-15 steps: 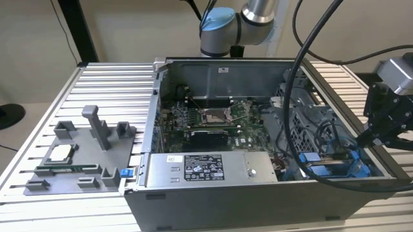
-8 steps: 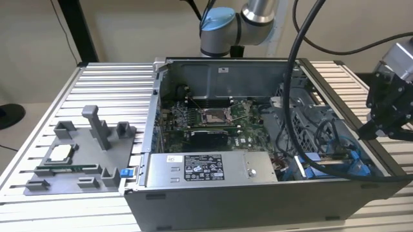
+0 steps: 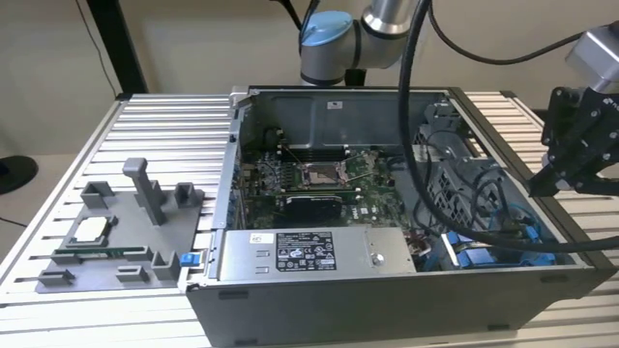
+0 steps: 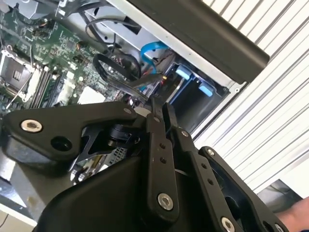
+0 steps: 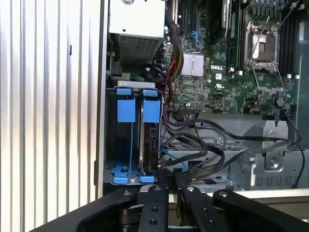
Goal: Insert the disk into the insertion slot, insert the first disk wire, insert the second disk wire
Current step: 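Insert the second disk wire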
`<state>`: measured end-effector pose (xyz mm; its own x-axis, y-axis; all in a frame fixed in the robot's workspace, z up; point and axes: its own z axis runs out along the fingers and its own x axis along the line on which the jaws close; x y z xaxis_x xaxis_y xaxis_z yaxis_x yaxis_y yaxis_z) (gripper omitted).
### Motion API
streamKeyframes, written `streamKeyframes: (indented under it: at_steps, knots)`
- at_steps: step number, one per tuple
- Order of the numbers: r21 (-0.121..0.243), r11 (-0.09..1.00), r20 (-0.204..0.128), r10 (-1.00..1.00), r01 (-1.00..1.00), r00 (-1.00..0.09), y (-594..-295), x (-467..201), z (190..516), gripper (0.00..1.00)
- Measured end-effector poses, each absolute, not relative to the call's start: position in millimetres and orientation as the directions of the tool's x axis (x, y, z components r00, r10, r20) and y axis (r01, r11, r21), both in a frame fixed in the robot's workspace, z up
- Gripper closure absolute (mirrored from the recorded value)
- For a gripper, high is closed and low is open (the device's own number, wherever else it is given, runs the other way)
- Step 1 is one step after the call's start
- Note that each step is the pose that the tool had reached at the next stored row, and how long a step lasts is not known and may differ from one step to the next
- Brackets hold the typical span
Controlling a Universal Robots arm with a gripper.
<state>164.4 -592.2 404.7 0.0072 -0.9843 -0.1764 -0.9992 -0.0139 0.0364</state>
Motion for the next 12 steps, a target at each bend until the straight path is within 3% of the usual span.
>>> streamKeyframes:
  at_steps: [12]
  knots:
    - [0.033,-0.014,-0.177,-0.984,-0.999,0.008,-592,128,418,1.00]
